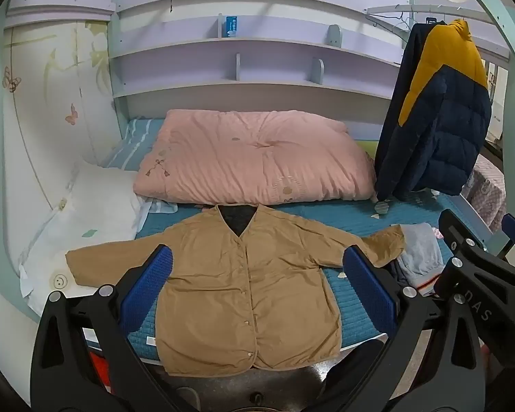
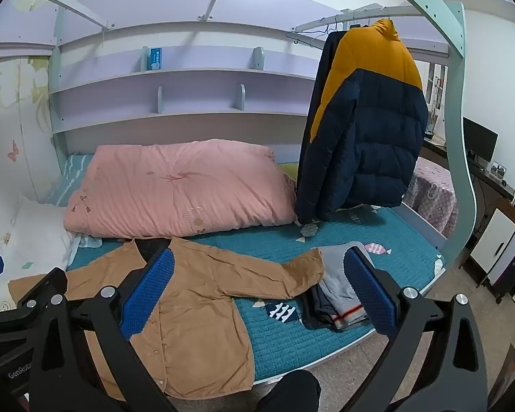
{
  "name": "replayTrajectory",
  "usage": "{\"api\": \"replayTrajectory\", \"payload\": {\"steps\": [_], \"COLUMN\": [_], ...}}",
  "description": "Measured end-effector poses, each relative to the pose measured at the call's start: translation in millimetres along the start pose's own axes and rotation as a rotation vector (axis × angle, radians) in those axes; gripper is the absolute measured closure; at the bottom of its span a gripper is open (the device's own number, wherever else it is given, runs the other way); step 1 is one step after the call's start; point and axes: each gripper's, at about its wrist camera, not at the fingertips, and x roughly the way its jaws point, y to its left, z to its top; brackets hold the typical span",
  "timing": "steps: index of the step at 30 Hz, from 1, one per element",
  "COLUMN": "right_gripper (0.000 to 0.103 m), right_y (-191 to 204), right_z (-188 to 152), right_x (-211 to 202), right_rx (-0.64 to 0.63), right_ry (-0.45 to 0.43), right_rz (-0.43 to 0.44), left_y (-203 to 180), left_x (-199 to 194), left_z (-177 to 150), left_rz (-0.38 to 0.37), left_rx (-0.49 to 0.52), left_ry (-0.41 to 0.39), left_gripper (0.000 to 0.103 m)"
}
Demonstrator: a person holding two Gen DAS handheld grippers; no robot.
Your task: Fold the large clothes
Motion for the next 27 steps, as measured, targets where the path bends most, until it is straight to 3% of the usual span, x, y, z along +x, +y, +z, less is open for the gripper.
{"api": "replayTrajectory", "payload": {"steps": [27], "right_gripper": [0.007], "right_y": [4.6], "right_z": [-2.5], "right_x": [-1.4], "right_rx": [-0.003], "right_ry": [0.011], "right_rz": [-0.002], "left_y": [1.5], "left_x": [-1.6], "left_z": [-0.9], "left_rz": [-0.01], "left_rx": [-0.006], "left_ry": [0.005], "left_gripper": [0.003]}}
